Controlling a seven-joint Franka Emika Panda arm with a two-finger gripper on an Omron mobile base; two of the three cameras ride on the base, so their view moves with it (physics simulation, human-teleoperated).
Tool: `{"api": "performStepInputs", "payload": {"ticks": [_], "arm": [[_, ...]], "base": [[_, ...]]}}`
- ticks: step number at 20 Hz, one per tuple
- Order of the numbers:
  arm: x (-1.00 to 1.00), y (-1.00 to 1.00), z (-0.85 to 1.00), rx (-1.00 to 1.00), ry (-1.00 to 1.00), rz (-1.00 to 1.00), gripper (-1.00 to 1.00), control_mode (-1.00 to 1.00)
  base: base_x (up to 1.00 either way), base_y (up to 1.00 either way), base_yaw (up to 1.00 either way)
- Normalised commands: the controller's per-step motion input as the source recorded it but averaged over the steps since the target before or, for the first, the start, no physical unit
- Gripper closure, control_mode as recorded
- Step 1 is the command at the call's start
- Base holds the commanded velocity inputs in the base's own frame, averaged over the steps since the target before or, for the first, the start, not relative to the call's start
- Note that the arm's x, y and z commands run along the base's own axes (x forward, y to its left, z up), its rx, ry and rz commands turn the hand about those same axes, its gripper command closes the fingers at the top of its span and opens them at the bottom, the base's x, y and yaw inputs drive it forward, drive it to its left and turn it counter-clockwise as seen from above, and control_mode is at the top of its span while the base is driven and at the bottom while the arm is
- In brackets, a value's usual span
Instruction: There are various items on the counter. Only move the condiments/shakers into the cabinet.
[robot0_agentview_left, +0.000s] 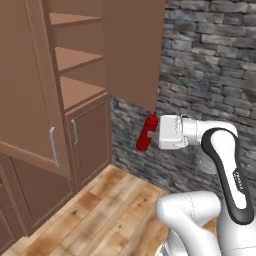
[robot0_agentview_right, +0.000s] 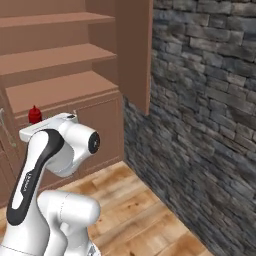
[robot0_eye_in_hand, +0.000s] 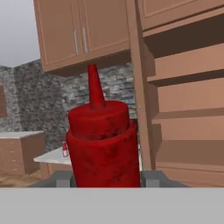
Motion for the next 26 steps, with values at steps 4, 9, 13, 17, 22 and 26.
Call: {"api": "performStepInputs", "payload": {"ticks": [4, 9, 13, 17, 22, 26], "arm": [[0.00, 0.00, 0.00, 0.00, 0.00, 0.00, 1.00, 1.00], [0.00, 0.00, 0.00, 0.00, 0.00, 0.00, 1.00, 1.00], [0.00, 0.00, 0.00, 0.00, 0.00, 0.00, 1.00, 1.00], [0.00, 0.00, 0.00, 0.00, 0.00, 0.00, 1.00, 1.00], [0.00, 0.00, 0.00, 0.00, 0.00, 0.00, 1.00, 1.00], [0.00, 0.00, 0.00, 0.00, 0.00, 0.00, 1.00, 1.00]], "base": [[0.76, -0.54, 0.31], [0.82, -0.48, 0.21], [0.81, -0.31, 0.11], [0.55, 0.15, 0.07], [0.05, 0.51, 0.09], [0.01, 0.20, 0.25]]}}
